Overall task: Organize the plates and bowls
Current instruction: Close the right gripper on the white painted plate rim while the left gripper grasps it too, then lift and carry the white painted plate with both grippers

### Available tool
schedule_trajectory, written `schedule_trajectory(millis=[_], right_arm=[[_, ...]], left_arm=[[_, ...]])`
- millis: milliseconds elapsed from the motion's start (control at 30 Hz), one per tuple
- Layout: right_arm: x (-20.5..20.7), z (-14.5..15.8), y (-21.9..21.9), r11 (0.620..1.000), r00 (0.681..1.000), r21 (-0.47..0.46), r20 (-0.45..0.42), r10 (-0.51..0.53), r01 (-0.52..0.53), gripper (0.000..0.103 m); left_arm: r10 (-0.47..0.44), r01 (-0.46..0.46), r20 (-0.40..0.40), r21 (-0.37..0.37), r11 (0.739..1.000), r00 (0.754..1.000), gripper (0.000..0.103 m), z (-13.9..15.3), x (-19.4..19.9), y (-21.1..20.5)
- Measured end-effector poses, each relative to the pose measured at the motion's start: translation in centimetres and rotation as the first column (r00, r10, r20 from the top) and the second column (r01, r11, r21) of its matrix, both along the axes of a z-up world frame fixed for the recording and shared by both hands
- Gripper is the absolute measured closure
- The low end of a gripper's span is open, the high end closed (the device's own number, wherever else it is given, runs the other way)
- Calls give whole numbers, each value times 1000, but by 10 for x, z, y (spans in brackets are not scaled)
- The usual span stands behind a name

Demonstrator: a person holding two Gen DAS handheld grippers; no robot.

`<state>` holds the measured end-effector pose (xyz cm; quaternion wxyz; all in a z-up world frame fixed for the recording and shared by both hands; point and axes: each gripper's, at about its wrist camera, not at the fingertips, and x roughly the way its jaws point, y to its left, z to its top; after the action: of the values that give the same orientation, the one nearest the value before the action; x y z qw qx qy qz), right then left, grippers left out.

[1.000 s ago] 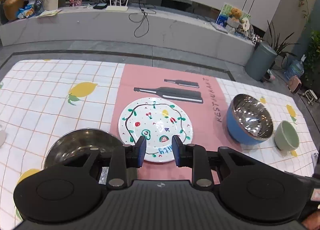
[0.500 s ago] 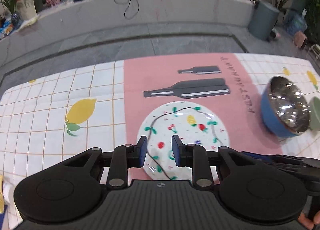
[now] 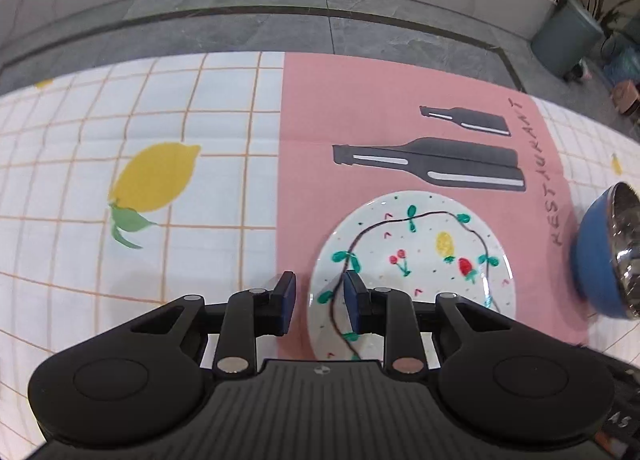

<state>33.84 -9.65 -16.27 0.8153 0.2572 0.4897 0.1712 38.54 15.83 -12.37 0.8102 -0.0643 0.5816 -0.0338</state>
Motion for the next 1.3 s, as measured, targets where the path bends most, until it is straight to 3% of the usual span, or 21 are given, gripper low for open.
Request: schedule_trajectory(millis=[67,267,433,667,1000,1100,1167,1300], right_arm=[[1,-3,2,1000,1000,7,-13,0,0,82],[0,-6,3,1000,1000,19,-27,-12,13,93],[0,-4,-4,1000,999,19,-50,-18,19,94],[-22,11,-28,999,997,17,-76,-33,35,93],[-63,13,-76,995,992,-74,-101,-79,71,93],[-66,12,-82,996,993,-70,-94,-68,61,92],[-66,10,-83,997,993,-50,-99,-59,54,86],[-66,10,-79,998,996,-41,-68,-51,48,78]], left_arm=[[3,-3,-1,-19,1000,1000,80,1,-1,0],[8,-8,-5,4,1000,1000,82,2,1,-4],[11,-11,-20,17,1000,1000,83,4,0,-14],[-74,77,-59,49,996,995,85,9,-11,-51],[-205,209,-83,42,977,975,84,1,-43,-115],[-222,227,-68,64,972,973,83,1,-48,-123],[-217,220,-57,63,973,975,81,1,-49,-123],[-192,193,-24,30,981,981,70,-2,-53,-118]])
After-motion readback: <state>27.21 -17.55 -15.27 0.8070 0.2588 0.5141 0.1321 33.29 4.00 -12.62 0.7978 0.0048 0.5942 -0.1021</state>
